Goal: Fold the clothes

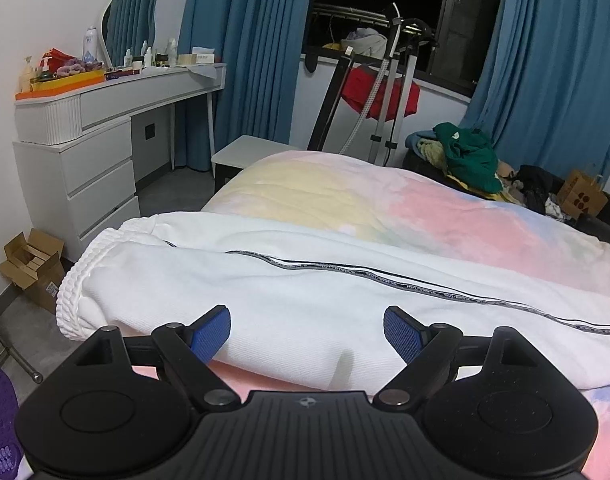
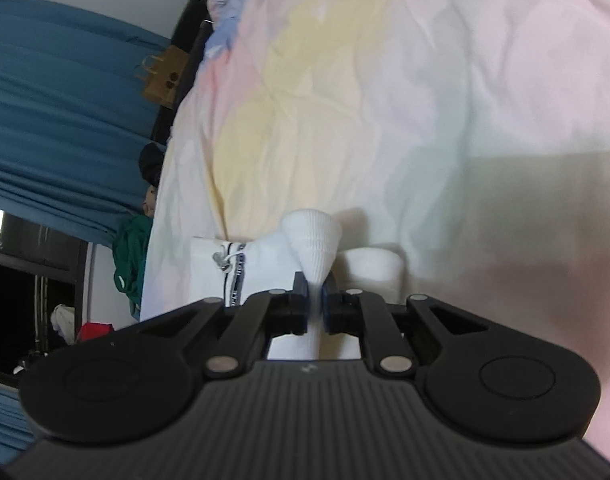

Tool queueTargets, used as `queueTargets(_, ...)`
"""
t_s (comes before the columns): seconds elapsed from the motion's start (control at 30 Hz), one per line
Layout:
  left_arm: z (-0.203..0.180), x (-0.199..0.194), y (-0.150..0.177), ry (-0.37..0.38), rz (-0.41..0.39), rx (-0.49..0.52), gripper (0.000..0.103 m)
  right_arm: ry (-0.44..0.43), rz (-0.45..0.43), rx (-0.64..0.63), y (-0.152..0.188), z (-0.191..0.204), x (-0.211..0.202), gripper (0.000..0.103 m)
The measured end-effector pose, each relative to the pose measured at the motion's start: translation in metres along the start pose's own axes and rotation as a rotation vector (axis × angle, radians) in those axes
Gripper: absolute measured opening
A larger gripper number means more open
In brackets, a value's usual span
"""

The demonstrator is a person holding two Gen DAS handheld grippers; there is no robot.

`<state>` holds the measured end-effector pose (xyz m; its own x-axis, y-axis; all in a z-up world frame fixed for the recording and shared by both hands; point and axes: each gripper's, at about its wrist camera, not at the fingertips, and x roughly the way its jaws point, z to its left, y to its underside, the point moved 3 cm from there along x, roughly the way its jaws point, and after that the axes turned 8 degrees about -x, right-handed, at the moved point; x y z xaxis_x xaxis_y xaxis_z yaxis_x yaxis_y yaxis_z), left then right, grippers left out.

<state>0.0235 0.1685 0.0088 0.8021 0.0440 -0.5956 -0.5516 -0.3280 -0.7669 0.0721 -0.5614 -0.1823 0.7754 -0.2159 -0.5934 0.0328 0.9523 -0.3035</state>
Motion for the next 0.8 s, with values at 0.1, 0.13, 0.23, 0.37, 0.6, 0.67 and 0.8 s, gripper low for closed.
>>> queueTargets(0.1,-0.001,0.001,0.001,-0.003,0.006,0.002,0.085,0.038,-0.037,-0.009,0.001,0.001,-0.017,0.035)
queueTargets(0.13,-0.003,0.001,0.001,-0.004,0.008,0.005,0.085,0.051,-0.053,-0.02,0.002,0.002,-0.023,0.051)
queueTargets(0.23,-0.003,0.002,0.002,-0.01,0.013,0.013,0.085,0.106,-0.056,-0.065,0.007,0.01,-0.033,0.079)
queueTargets(0.37,-0.003,0.004,0.002,-0.023,0.028,0.009,0.085,0.105,0.054,-0.035,0.02,0.005,-0.025,0.08)
queueTargets(0.6,0.0,0.013,0.001,-0.052,0.048,-0.023,0.085,-0.012,0.163,0.086,0.025,-0.006,0.015,0.081)
queueTargets(0.67,-0.001,0.018,0.001,-0.058,0.054,-0.032,0.085,-0.063,0.122,0.094,0.02,-0.004,0.02,0.081)
queueTargets(0.8,-0.007,0.026,-0.002,-0.06,0.05,-0.034,0.085,-0.157,0.053,0.03,0.012,0.007,0.029,0.08)
